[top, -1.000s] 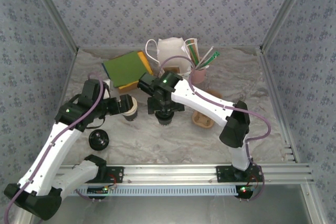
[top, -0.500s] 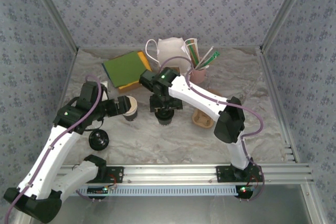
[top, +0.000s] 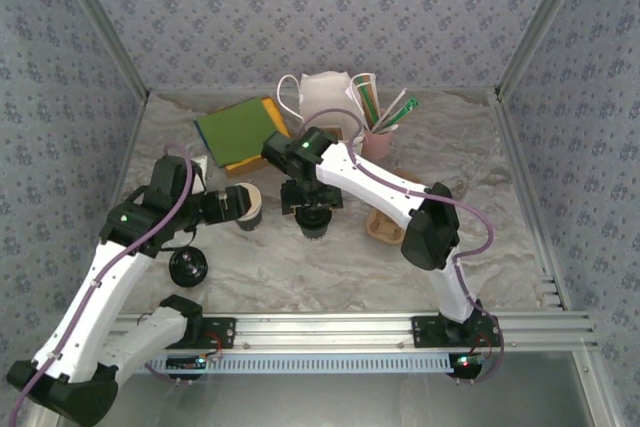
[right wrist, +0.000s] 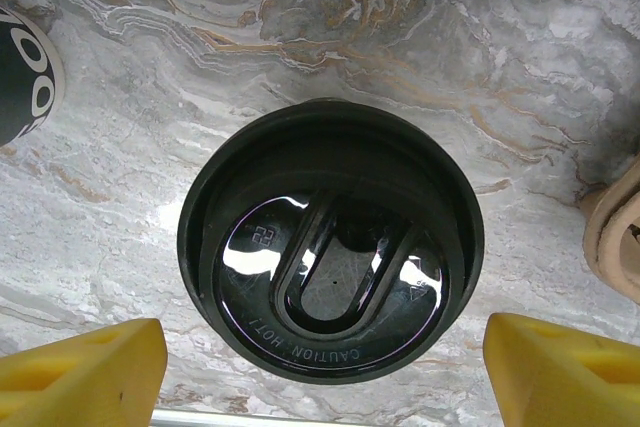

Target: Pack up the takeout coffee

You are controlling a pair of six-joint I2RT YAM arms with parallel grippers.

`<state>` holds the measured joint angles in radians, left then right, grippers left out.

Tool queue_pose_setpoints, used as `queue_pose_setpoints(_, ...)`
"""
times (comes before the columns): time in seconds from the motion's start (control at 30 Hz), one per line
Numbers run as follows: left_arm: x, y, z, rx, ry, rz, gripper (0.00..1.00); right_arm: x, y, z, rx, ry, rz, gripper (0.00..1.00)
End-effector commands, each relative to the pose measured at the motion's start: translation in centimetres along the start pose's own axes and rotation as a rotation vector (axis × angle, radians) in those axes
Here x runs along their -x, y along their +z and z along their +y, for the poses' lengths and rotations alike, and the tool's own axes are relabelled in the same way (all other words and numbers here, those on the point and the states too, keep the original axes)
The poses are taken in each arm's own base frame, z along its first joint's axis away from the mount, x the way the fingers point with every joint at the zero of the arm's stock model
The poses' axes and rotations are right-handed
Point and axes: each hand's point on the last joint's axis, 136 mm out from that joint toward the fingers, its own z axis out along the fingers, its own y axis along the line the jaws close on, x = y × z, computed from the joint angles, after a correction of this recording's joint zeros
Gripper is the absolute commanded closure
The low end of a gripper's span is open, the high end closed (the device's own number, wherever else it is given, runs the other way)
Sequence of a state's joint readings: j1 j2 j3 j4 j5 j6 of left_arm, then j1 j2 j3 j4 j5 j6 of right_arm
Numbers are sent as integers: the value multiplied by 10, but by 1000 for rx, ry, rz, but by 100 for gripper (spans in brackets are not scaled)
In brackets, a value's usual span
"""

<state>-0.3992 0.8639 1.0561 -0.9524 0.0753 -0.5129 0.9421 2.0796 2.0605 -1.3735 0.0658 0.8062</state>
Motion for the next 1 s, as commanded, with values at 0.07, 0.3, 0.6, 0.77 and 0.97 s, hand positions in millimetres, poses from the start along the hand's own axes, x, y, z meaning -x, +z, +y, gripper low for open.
queue_pose_setpoints(0.07,-22,-3,-7,-72,21,85,0,-3,2,-3,-14,-10,36,16)
queue_pose_setpoints(0.3,-38,-4,-18,-159,14,132,0,-3,6,-3,-16,-8,49,16)
queue_pose_setpoints(0.6,-41,-1,-19,-172,5,138,0,-3,8,-8,-38,-8,66,17)
queue_pose_setpoints(0.77,-40,-1,-19,-173,4,134,0,-3,11,-8,-43,-13,72,17)
queue_pose_setpoints(0.97,-41,0,-17,-167,2,133,0,0,10,-3,-34,-18,62,17)
